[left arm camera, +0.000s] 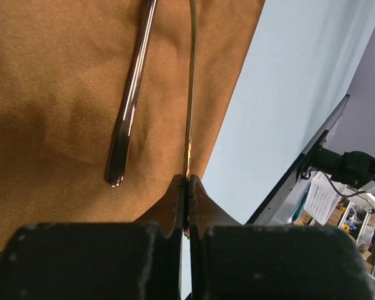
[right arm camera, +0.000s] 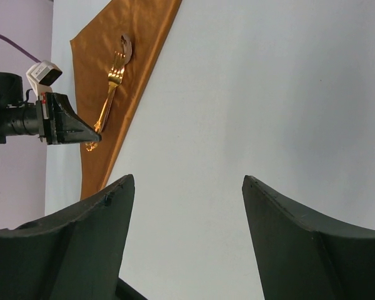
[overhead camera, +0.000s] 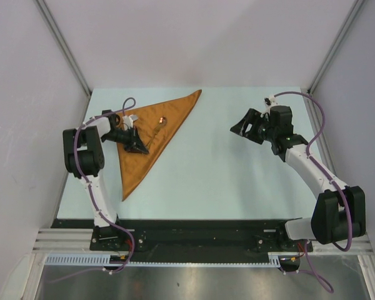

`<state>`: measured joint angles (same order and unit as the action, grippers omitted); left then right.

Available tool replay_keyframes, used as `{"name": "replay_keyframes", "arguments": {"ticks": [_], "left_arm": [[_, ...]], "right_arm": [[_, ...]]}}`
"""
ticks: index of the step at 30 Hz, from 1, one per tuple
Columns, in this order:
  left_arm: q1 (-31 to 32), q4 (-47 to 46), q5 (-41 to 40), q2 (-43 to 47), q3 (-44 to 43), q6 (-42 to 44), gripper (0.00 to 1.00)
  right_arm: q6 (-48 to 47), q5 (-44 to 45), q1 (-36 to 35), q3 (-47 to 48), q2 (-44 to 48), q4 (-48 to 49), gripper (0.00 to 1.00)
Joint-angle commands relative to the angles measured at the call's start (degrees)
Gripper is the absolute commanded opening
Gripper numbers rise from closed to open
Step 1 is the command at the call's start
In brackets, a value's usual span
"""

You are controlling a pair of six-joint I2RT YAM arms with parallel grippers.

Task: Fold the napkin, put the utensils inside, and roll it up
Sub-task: Place the utensil onto the napkin

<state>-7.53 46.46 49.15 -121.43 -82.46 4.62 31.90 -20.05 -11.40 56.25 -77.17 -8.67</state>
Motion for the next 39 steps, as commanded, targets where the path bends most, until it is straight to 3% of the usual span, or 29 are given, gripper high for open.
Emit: {"name": "replay_keyframes", "arguments": {"ticks": [1,16,31,32,36,39], "left_arm": [[-0.29,0.83,1.13,-0.91,-2.36,2.14,0.00],[1.29,1.09,2.18,-2.06,-3.76,1.79,0.00],[2.96,1.88,-1.68,-4.52,-6.75,0.56,0.01],[3.05,1.71,-2.21,-4.26,-6.75,0.30,0.04],[3.05,1.18,-5.45,-2.33,-6.67,-1.28,0.40],[2.96,0.83,-7.74,-0.22,-6.84,-2.16,0.56]], "right_arm": [[-0.79,-0.60,0.15,-0.17,1.49,0.84,0.75],[-0.35,-0.60,-0.11,-0.79,1.58,1.11,0.75],[-0.79,0.19,-0.29,-0.70,1.58,-0.03,0.75],[-0.79,0.28,-0.38,-0.61,1.75,-0.03,0.75],[-0.96,0.54,-0.55,-0.70,1.67,-0.30,0.75],[-0.96,0.63,-0.73,-0.61,1.58,-0.30,0.75]]}}
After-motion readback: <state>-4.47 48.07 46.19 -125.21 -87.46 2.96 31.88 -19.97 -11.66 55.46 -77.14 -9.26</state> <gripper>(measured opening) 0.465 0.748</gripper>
